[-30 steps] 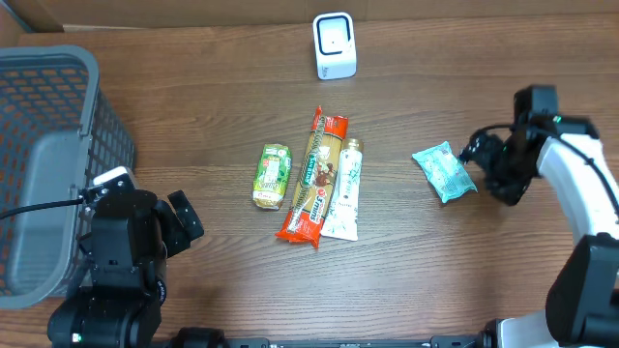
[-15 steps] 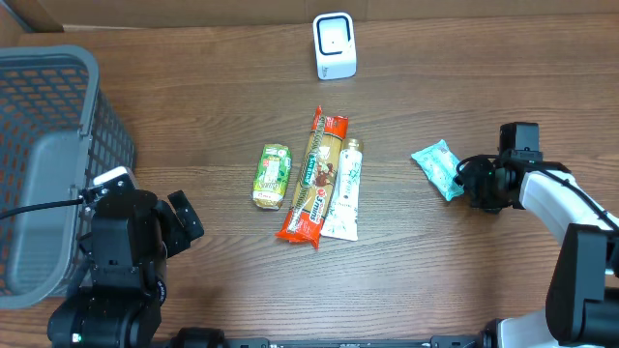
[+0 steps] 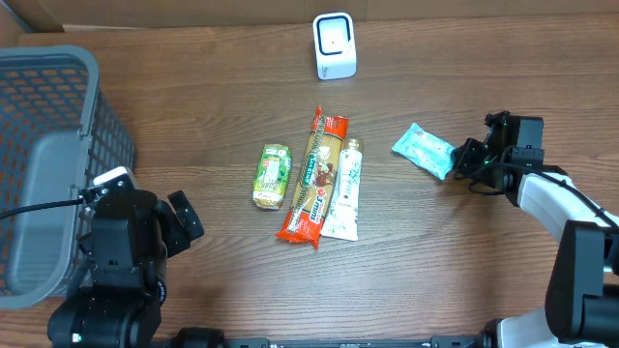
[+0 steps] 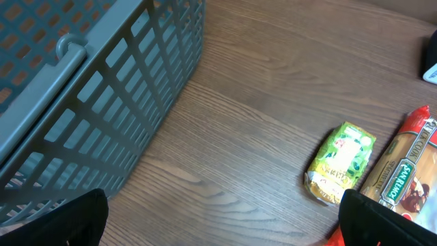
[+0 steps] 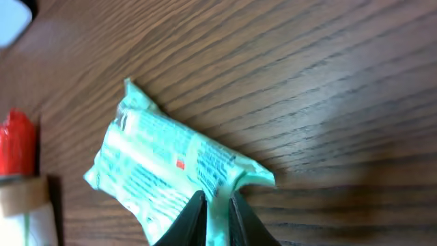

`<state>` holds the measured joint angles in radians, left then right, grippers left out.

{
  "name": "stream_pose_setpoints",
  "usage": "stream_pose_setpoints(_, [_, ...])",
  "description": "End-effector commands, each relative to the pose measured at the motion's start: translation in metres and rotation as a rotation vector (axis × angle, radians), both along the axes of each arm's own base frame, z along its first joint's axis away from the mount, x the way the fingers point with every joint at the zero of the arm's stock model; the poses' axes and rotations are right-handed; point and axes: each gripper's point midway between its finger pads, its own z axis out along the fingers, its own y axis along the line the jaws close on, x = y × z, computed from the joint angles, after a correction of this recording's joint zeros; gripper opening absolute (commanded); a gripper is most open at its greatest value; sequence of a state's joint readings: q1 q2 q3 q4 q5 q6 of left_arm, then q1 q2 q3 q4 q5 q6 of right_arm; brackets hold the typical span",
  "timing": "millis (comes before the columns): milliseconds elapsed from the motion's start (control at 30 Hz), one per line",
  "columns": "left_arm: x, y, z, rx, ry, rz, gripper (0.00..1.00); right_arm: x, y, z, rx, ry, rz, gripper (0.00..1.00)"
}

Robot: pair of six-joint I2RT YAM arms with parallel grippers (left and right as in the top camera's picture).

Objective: Scan the item barcode

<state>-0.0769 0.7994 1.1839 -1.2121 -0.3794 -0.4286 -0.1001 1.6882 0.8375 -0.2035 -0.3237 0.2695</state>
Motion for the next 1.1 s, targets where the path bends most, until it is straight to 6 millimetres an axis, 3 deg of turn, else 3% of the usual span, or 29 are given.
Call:
stream_pose_setpoints(0, [-0.001, 0.003, 0.0, -0.005, -0.008, 0.025, 1.0, 0.002, 0.003, 0.002, -0.027, -0.022, 0.081, 0.2])
stream_pose_setpoints(33, [-0.001, 0.003, 0.0, -0.005, -0.008, 0.025, 1.0, 0.001, 0.003, 0.002, -0.024, -0.013, 0.078, 0.25])
stream_pose_setpoints(100, [-0.001, 0.003, 0.0, -0.005, -0.008, 0.025, 0.99, -0.003, 0.003, 0.0, 0.001, 0.022, 0.044, 0.49])
stream_pose_setpoints(133, [-0.001, 0.003, 0.0, -0.005, -0.008, 0.025, 1.0, -0.005, 0.004, -0.001, 0.022, 0.045, 0.015, 0.67])
stream_pose_setpoints(200, [-0.001, 0.003, 0.0, -0.005, -0.008, 0.026, 1.0, -0.01, 0.006, -0.003, 0.078, 0.094, -0.049, 0.8])
stream_pose_setpoints(267, [-0.001, 0.003, 0.0, -0.005, -0.008, 0.025, 1.0, -0.012, 0.011, -0.002, 0.141, 0.119, -0.092, 0.86])
stream_pose_setpoints(400, [-0.001, 0.003, 0.0, -0.005, -0.008, 0.025, 0.99, -0.006, 0.021, 0.002, 0.234, 0.122, -0.124, 0.88])
stream_pose_setpoints(567, [-0.001, 0.003, 0.0, -0.005, -0.008, 0.025, 1.0, 0.001, 0.028, -0.013, 0.239, 0.146, -0.155, 0.88])
stream_pose_setpoints(667, [-0.001, 0.003, 0.0, -0.005, -0.008, 0.025, 1.0, 0.007, 0.031, -0.02, 0.188, 0.176, -0.165, 0.93])
stream_pose_setpoints(867, [-0.001, 0.003, 0.0, -0.005, -0.008, 0.025, 1.0, 0.027, 0.027, -0.014, -0.034, 0.225, -0.203, 0.96])
stream_pose_setpoints(1000, [-0.001, 0.003, 0.0, -0.005, -0.008, 0.025, 1.0, 0.025, 0.034, -0.035, -0.104, 0.276, -0.163, 0.94])
stream_pose_setpoints(1067, [-0.001, 0.003, 0.0, -0.005, -0.008, 0.025, 1.0, 0.017, 0.035, -0.055, -0.115, 0.33, -0.156, 0.87])
